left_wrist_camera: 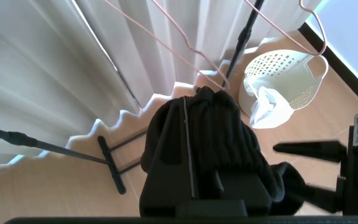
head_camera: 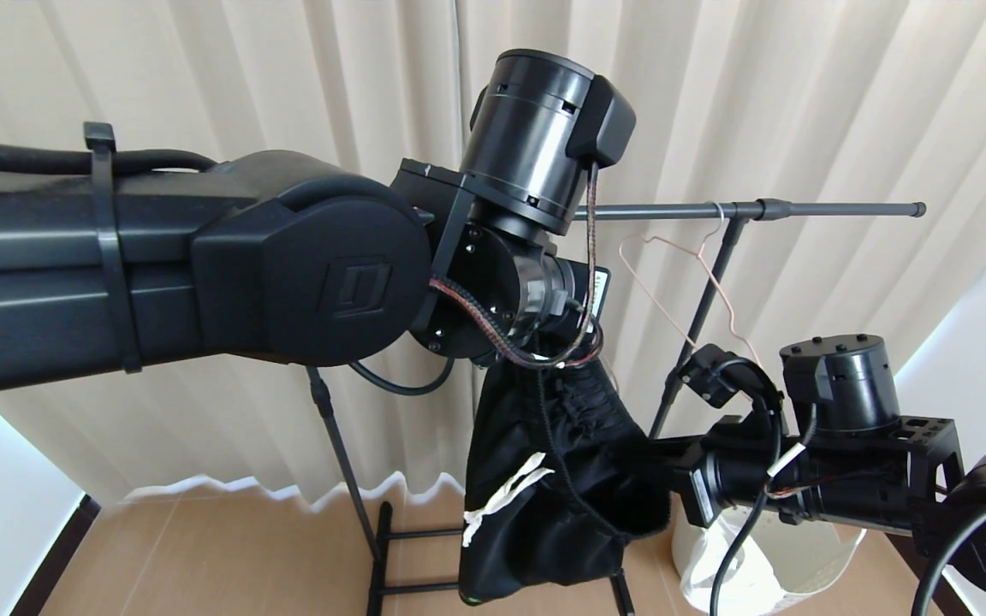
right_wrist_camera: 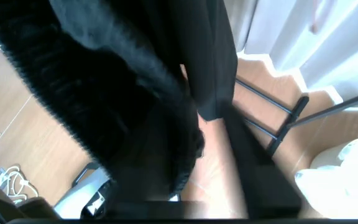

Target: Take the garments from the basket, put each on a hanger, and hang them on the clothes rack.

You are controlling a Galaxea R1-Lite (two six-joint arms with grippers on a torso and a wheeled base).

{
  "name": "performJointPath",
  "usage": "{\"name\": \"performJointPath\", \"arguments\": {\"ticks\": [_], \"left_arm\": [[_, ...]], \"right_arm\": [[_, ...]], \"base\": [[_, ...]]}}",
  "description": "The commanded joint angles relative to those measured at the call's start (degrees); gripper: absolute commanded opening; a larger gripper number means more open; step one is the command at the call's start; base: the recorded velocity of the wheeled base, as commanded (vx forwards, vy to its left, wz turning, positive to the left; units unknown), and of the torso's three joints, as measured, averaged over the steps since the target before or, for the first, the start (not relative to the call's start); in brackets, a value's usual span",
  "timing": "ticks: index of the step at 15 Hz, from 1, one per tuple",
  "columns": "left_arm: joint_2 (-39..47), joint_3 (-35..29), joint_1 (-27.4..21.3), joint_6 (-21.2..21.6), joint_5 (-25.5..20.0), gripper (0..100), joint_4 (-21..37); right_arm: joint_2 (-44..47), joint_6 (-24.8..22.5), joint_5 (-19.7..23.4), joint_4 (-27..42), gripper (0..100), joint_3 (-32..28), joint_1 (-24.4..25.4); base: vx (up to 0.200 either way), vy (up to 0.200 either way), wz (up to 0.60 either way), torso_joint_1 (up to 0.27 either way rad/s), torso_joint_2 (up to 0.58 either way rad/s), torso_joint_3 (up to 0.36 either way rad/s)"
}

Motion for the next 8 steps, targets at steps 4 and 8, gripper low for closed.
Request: {"name": "performJointPath", "arguments": {"ticks": [4, 8], "left_arm": [[-0.3, 0.2, 0.0, -0.2, 0.1, 0, 0.1], [-0.8, 1.7, 0.5, -1.3, 0.1, 0, 8.6]], "right_arm": [[1.5, 0.3, -2.6, -3.4, 0, -0.1, -1.7], [-1.3, 0.3, -2.7, -3.3, 0, -1.9, -9.8]], "base": [[0.0, 0.0, 0.0, 0.0, 0.0, 0.0], [0.0, 0.0, 0.0, 0.0, 0.0, 0.0]]}}
